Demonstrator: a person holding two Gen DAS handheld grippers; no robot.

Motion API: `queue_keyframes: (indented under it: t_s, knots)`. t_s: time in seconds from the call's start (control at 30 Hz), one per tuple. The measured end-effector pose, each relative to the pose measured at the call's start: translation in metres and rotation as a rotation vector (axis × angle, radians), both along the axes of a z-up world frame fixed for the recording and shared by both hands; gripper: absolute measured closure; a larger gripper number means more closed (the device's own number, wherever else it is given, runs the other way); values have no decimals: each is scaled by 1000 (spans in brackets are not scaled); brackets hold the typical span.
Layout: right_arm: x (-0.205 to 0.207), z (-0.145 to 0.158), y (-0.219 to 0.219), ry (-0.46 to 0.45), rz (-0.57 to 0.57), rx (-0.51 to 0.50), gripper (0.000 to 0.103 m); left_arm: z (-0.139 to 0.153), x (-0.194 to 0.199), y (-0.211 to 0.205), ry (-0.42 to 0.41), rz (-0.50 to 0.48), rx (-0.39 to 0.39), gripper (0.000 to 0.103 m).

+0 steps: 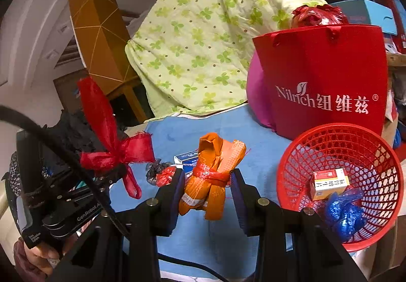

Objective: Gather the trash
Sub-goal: 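Lift the orange bag and red ribbon bag toward the red mesh basket with both tools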

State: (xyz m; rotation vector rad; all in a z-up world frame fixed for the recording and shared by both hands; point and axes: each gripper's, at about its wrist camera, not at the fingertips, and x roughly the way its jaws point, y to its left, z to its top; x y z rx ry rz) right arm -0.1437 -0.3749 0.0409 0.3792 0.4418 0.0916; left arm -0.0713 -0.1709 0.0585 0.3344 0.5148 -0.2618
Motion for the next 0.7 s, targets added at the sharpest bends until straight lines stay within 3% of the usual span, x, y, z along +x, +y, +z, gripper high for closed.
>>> queue_keyframes:
  t_s: [0.7]
  knots:
    - [-29, -3, -69, -9, -156, 63, 64, 2, -12, -63, 21, -119, 55, 64]
